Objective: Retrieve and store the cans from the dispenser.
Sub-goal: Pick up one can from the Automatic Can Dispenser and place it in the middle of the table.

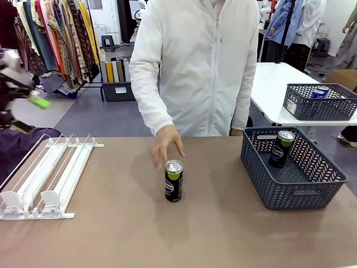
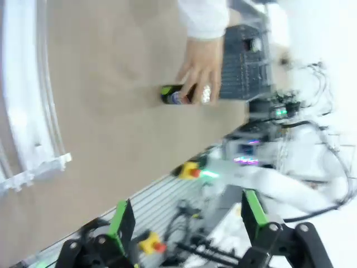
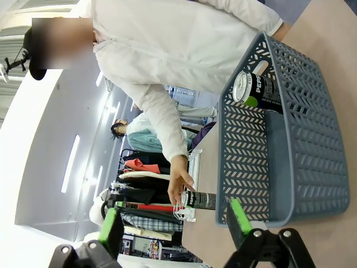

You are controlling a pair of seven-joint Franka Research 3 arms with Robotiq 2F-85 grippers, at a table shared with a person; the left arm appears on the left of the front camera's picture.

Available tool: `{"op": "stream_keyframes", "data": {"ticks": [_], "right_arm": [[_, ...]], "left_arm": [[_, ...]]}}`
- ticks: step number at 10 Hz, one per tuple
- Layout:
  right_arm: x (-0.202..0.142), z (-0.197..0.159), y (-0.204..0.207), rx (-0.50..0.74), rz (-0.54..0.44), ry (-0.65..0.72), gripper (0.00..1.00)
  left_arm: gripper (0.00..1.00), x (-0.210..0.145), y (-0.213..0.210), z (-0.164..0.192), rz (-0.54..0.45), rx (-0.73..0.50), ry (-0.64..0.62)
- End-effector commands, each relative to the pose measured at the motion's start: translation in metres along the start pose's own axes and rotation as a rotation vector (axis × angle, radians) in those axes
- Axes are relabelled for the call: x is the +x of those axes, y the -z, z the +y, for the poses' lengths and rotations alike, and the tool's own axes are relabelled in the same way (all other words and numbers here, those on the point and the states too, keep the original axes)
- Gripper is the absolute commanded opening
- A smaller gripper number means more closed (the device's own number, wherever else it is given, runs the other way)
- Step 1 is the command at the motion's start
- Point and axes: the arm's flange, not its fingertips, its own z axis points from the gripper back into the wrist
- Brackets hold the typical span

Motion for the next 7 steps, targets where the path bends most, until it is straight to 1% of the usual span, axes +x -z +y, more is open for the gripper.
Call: {"op": "stream_keyframes", "data": {"ticks": [1, 2, 3, 4, 5, 6, 7], "right_arm": [[-0.001, 0.004, -0.001, 0.002, 0.007, 0.007, 1.0], [-0.001, 0.004, -0.001, 0.002, 0.007, 0.007, 1.0], [-0.001, 0.004, -0.001, 0.002, 0.007, 0.007, 1.0], [-0.001, 0.004, -0.001, 0.002, 0.007, 0.007, 1.0], [-0.001, 0.004, -0.001, 0.002, 0.007, 0.007, 1.0], [-0.001, 0.004, -0.001, 0.002, 0.007, 0.007, 1.0], [-0.001, 0.004, -0.001, 0.002, 0.007, 0.007, 1.0]], "left_arm": [[1.0, -0.008, -0.017, 0.061, -0.092, -0.342, -0.068], [1.0, -0.02, -0.03, 0.097, -0.167, -0.467, -0.102], [1.0, -0.031, -0.034, 0.117, -0.202, -0.513, -0.152], [1.0, -0.036, -0.032, 0.129, -0.193, -0.539, -0.167], [1.0, -0.031, -0.026, 0.134, -0.177, -0.526, -0.172], [1.0, -0.042, -0.042, 0.132, -0.207, -0.501, -0.18], [1.0, -0.042, -0.042, 0.132, -0.207, -0.501, -0.18]]}}
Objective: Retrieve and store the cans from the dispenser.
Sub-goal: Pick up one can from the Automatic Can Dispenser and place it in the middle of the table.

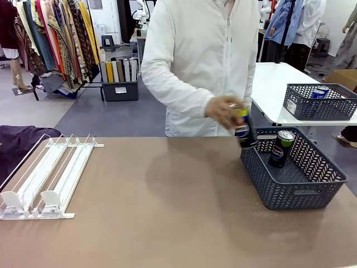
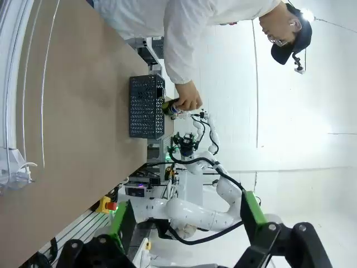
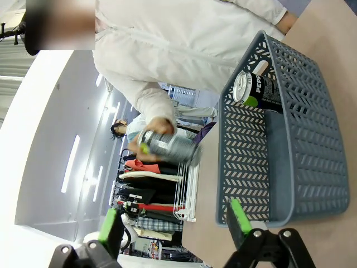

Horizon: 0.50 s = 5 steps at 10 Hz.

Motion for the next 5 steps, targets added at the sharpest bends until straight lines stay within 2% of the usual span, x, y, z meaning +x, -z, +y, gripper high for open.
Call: {"op": "stream_keyframes", "data": {"ticks": [1, 5], "right_arm": [[-0.0011, 0.004, -0.0007, 0.002, 0.007, 0.007, 1.0], [-0.0011, 0.004, -0.0007, 0.002, 0.007, 0.007, 1.0]], "left_arm": [[1.0, -0.0021, -0.001, -0.0116, -0.003, 0.008, 0.021], [1.0, -0.0021, -0.001, -0.0116, -0.003, 0.008, 0.021]]}}
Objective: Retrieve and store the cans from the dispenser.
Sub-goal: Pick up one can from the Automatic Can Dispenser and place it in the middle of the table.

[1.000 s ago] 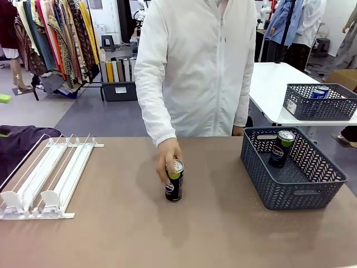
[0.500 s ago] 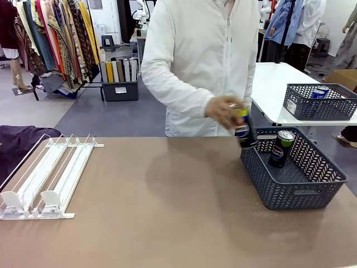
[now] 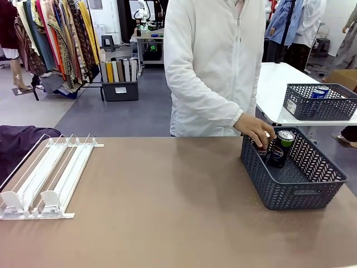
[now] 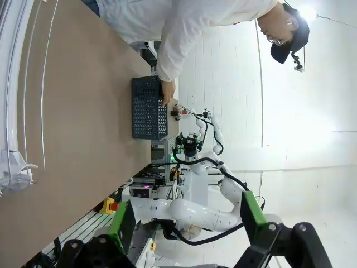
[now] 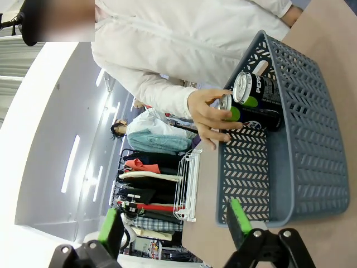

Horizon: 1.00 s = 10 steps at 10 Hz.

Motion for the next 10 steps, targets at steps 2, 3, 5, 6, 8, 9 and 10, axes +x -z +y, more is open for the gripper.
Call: {"op": "stream_keyframes", "data": {"ticks": [2, 3, 5, 6, 8, 9, 10], "right_arm": [[-0.0011, 0.004, -0.0007, 0.002, 0.007, 0.007, 1.0], [-0.0011, 0.004, -0.0007, 0.002, 0.007, 0.007, 1.0], [-0.0011, 0.004, -0.0007, 0.002, 0.007, 0.007, 1.0], [-0.0011, 0.004, -0.0007, 0.002, 0.007, 0.007, 1.0], [-0.0011, 0.004, -0.0007, 0.002, 0.007, 0.007, 1.0], [-0.0011, 0.004, -0.0007, 0.002, 0.007, 0.007, 1.0], [-0.0011, 0.004, -0.0007, 0.002, 0.007, 0.007, 1.0]], "left_arm": [[1.0, -0.0018, -0.0007, -0.0028, 0.001, -0.009, 0.002], [1.0, -0.0018, -0.0007, -0.0028, 0.001, -0.009, 0.002], [1.0, -0.0018, -0.0007, -0.0028, 0.001, -0.009, 0.002], [1.0, -0.0018, -0.0007, -0.0028, 0.001, -0.009, 0.002], [1.0, -0.0018, -0.0007, -0.0028, 0.001, -0.009, 0.002], [1.0, -0.0018, -0.0007, -0.0028, 0.001, -0.009, 0.002], [1.0, -0.0018, -0.0007, -0.0028, 0.001, -0.009, 0.002]]}}
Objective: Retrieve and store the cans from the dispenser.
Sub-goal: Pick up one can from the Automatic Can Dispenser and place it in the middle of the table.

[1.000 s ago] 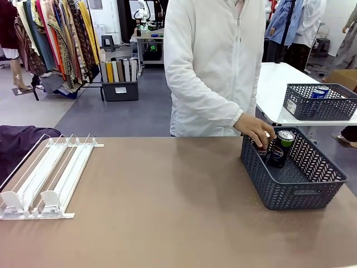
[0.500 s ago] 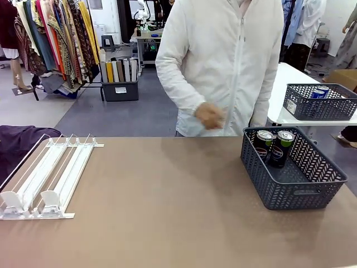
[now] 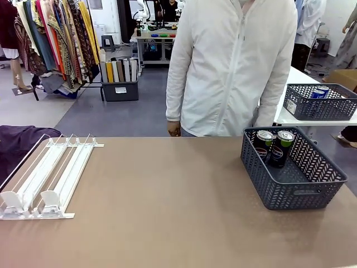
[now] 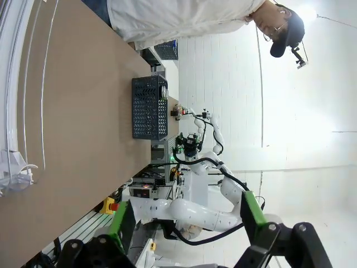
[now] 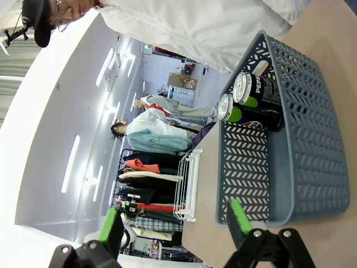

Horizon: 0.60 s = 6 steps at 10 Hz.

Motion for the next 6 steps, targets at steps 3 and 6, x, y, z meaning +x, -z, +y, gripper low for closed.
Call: {"op": "stream_keyframes", "data": {"ticks": [3, 6], "right_arm": [[-0.0011, 0.004, -0.0007, 0.002, 0.007, 0.007, 1.0], [-0.0011, 0.004, -0.0007, 0.002, 0.007, 0.007, 1.0]], "left_arm": [[1.0, -0.0018, -0.0006, -0.0028, 0.001, -0.009, 0.002], [1.0, -0.0018, -0.0006, -0.0028, 0.001, -0.009, 0.002]]}}
